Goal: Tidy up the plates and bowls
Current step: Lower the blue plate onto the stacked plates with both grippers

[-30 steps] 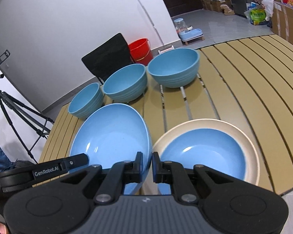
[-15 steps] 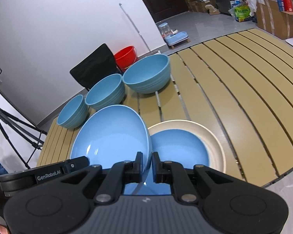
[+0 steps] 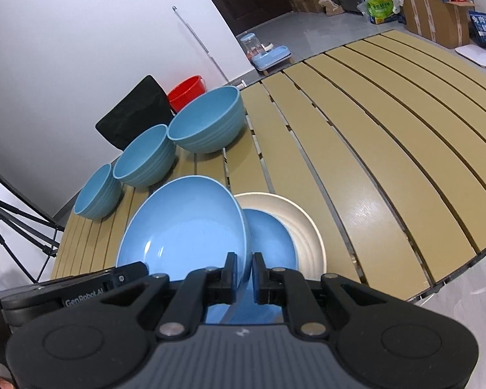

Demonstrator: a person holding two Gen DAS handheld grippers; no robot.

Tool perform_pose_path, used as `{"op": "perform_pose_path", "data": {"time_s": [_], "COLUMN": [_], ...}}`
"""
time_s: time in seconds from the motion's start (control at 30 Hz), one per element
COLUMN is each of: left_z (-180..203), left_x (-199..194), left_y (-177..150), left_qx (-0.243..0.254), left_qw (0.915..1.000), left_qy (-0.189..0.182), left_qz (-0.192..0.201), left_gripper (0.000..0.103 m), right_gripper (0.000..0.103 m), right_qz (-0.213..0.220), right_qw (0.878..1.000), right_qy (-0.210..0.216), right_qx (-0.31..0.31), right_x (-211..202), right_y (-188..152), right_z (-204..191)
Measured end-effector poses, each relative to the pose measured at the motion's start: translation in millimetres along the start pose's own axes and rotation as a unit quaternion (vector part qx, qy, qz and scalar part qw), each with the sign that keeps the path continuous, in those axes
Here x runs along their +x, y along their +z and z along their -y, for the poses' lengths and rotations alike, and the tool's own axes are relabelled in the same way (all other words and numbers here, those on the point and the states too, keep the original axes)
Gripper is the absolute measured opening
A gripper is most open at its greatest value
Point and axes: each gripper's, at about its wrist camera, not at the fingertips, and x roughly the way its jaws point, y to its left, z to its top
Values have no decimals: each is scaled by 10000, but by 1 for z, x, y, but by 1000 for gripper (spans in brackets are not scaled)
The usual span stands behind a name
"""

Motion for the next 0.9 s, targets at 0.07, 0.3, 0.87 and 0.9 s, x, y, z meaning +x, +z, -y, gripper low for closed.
{"op": "perform_pose_path", "data": {"time_s": [0.07,0.3,0.87,0.9], "left_z": [2,9,20,21], "left_x": [4,20,35,36], "left_y": [-1,-3,-8,-9], "left_qx": [25,116,422,429], "left_qw": [10000,9997,9983,9982], "left_qy": [16,63,245,249], "left_qz": [-41,-200,-332,-336], "left_gripper": [13,13,14,14], "right_gripper": [9,9,9,9], "right_qz": [-37,-142,-302,-307], "right_qw": [10000,9998,9991,9990], "right_qy": [-18,-60,-309,-325], "right_qx": [24,110,-29,-38], "right_x": [3,14,28,29], "right_y": [-1,-1,-4,-4], "right_z": [4,14,20,20]}}
